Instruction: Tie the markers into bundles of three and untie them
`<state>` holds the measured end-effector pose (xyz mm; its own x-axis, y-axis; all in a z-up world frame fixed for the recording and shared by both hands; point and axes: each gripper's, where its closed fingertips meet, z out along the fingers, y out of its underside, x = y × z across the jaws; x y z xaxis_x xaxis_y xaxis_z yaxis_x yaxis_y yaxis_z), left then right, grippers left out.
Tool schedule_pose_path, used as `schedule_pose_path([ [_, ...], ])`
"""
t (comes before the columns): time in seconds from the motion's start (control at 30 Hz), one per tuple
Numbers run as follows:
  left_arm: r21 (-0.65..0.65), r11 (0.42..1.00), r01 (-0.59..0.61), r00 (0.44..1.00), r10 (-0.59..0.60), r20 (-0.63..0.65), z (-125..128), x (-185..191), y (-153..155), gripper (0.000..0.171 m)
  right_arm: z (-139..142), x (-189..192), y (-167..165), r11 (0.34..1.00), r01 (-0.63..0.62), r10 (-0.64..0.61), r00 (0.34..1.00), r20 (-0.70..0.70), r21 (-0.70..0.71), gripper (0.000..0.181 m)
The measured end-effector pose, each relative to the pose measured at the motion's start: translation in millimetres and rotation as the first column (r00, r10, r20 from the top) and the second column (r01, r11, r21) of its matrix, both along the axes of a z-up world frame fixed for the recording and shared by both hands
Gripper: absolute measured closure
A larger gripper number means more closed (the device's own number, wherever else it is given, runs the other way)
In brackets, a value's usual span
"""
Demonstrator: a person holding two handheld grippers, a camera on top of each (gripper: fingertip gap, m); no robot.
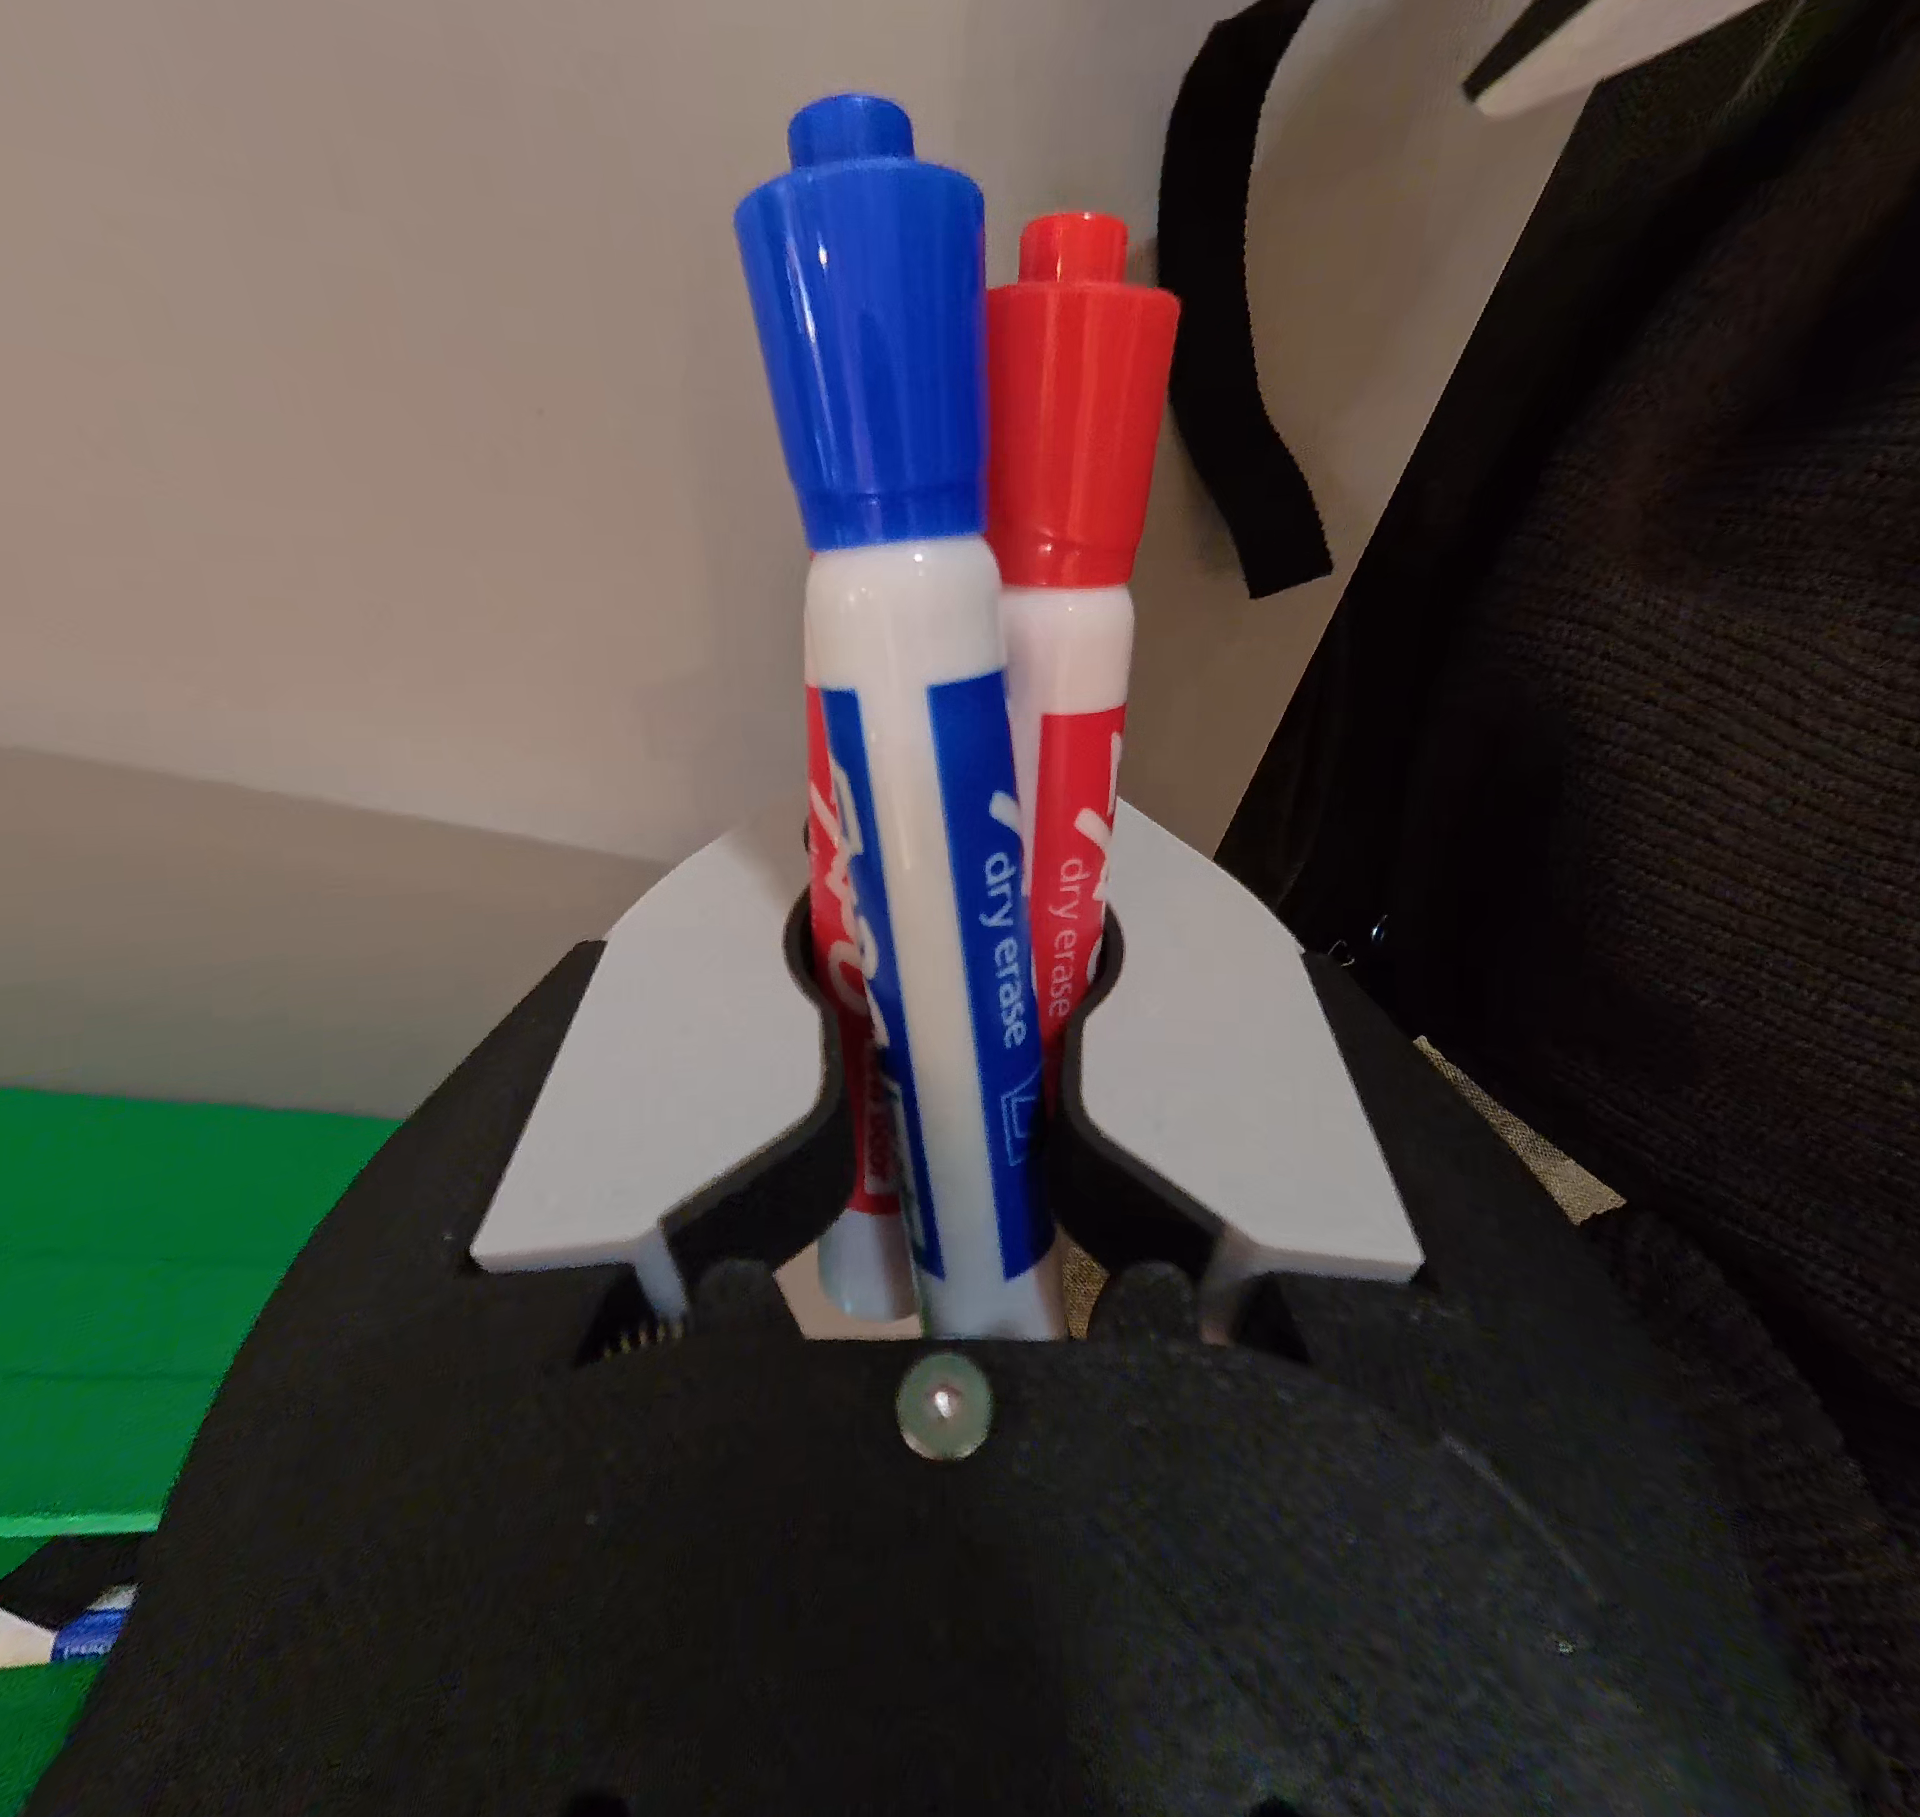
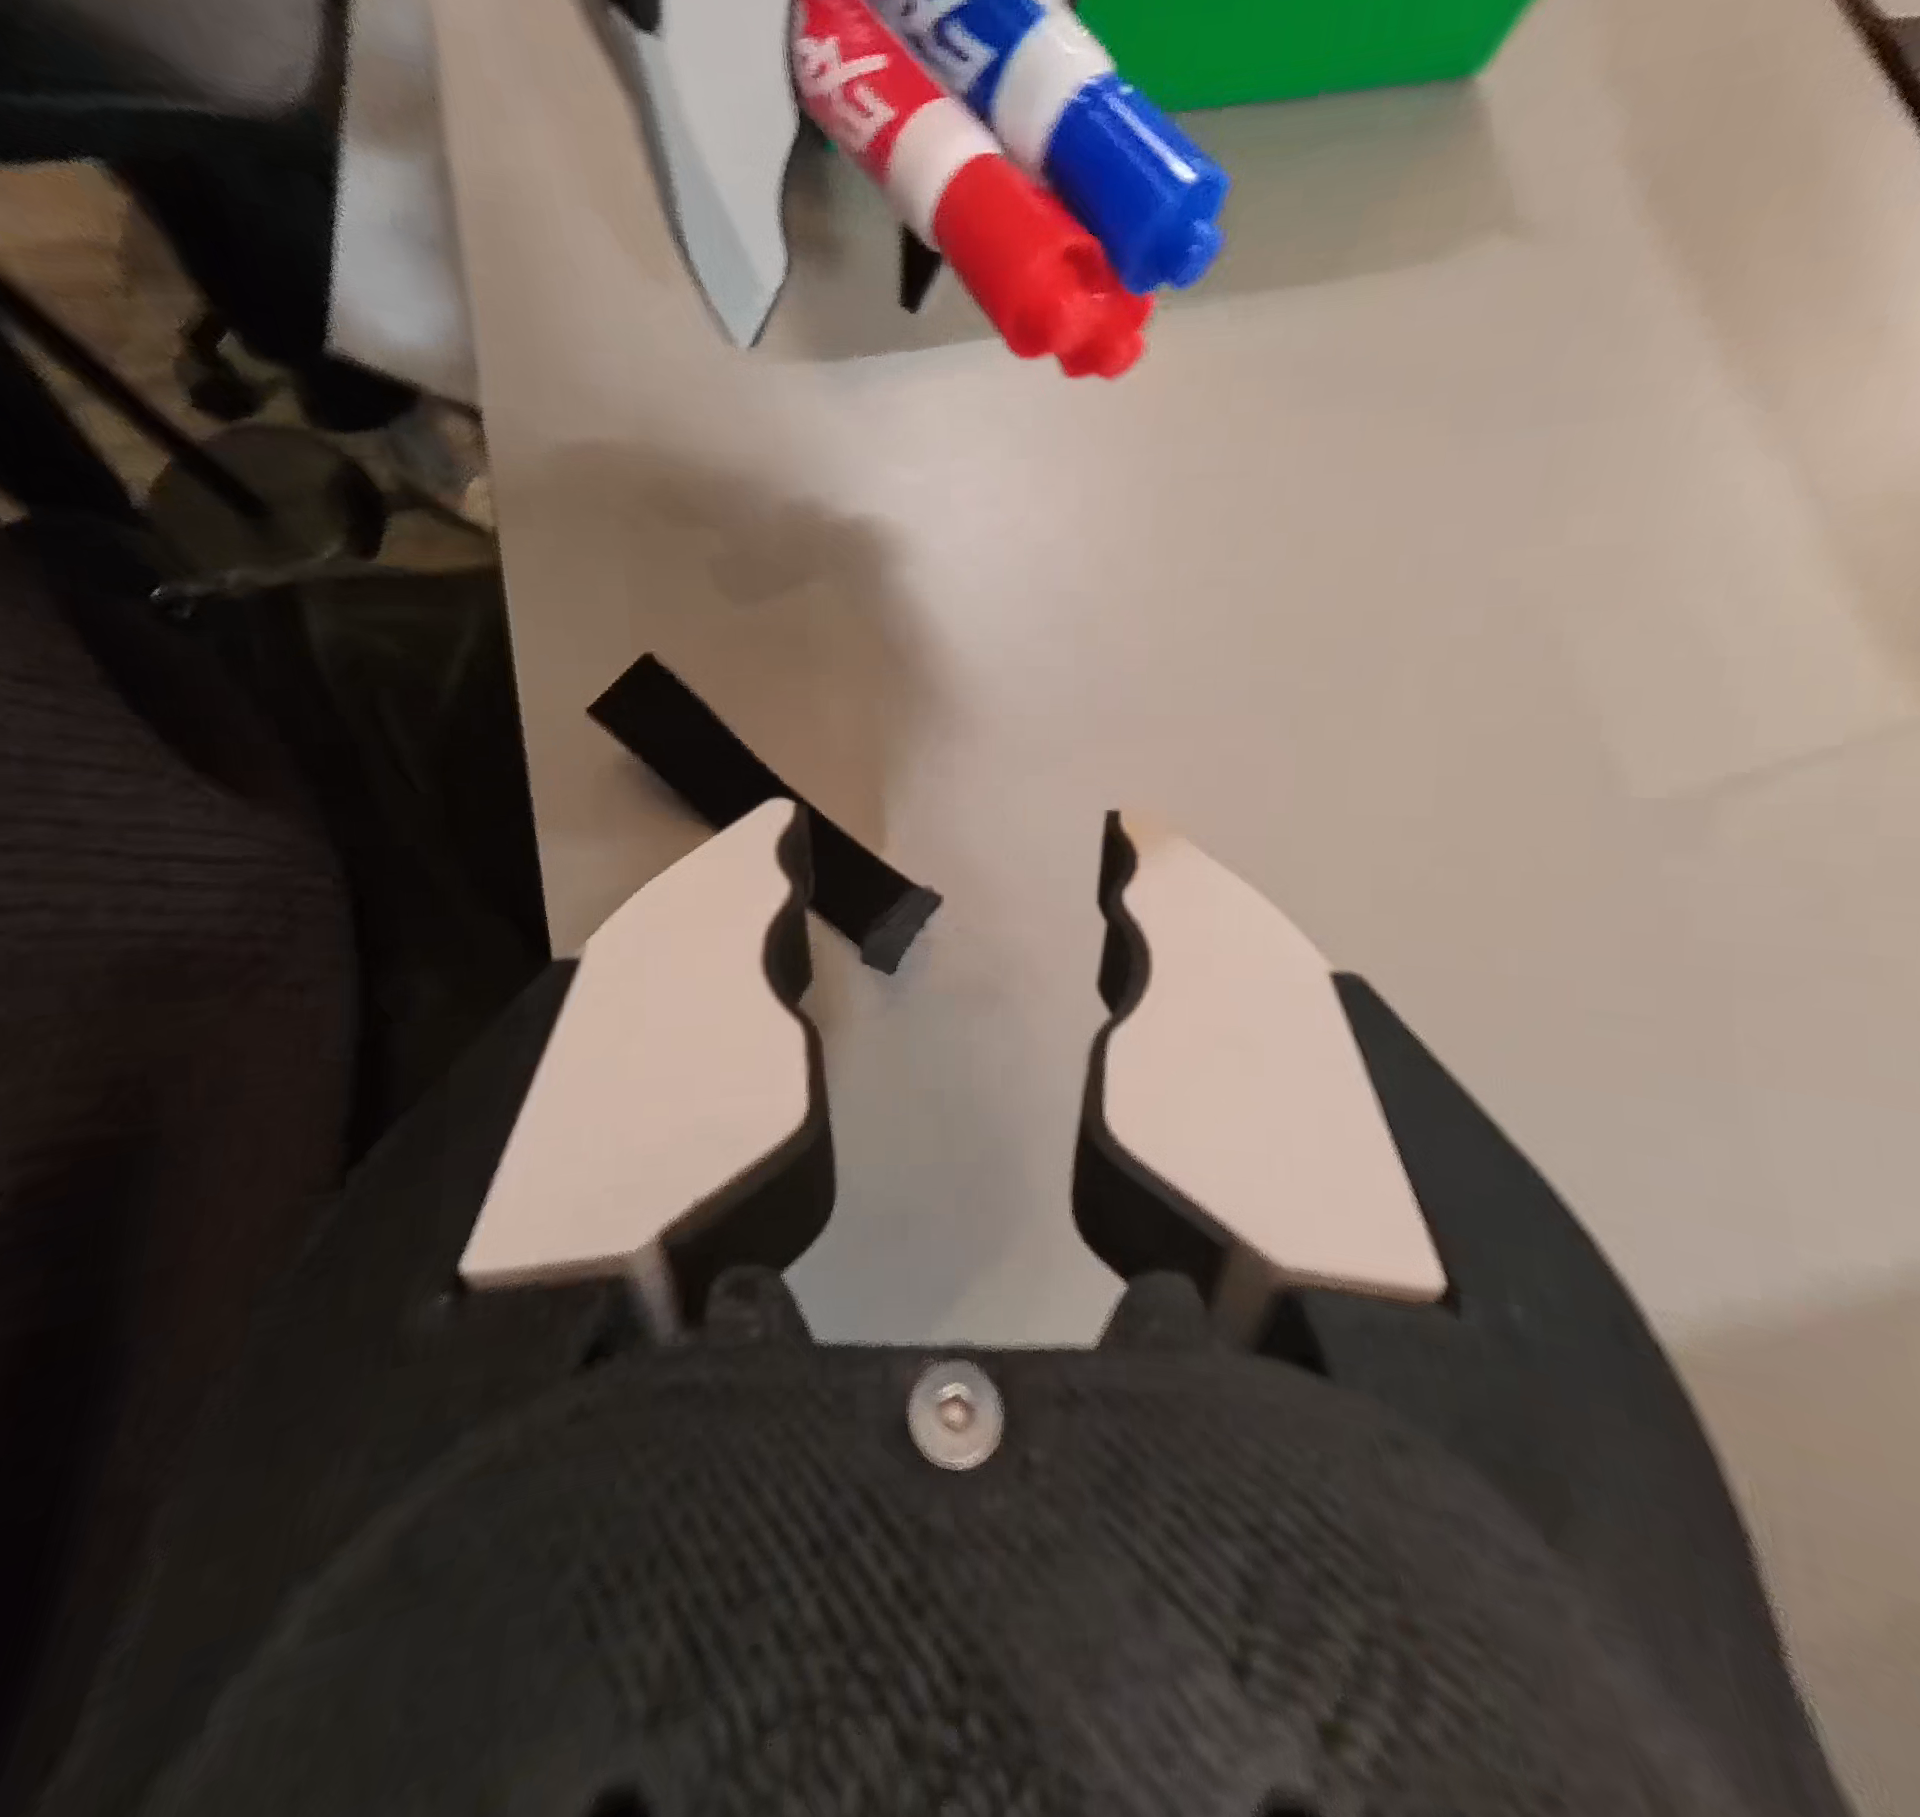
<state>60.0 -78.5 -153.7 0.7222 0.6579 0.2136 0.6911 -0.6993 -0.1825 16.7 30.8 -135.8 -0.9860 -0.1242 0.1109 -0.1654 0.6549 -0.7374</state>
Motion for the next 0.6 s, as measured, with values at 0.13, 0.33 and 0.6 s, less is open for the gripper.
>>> schedule_pose_path([
  [0.13, 0.007, 1.0, 0.0, 1.0, 0.0, -0.006, 1.3, -1.1, -0.4, 0.128, 3.9, -6.0, 16.5, 0.993, 0.118, -0.117, 0.993, 0.034, -0.03, 0.142],
  [0.33, 0.004, 1.0, 0.005, 1.0, -0.005, -0.001, 0.3, -0.8, 0.2, 0.128, -28.4, 5.2, 28.0, 0.987, 0.152, -0.16, 0.954, 0.253, 0.053, 0.132],
  [0.6, 0.001, 1.0, 0.014, 1.0, -0.014, -0.011, 4.0, 0.3, 3.9, 0.128, -28.5, -32.5, 24.5, 0.946, 0.318, -0.321, 0.946, 0.046, 0.069, 0.179],
])
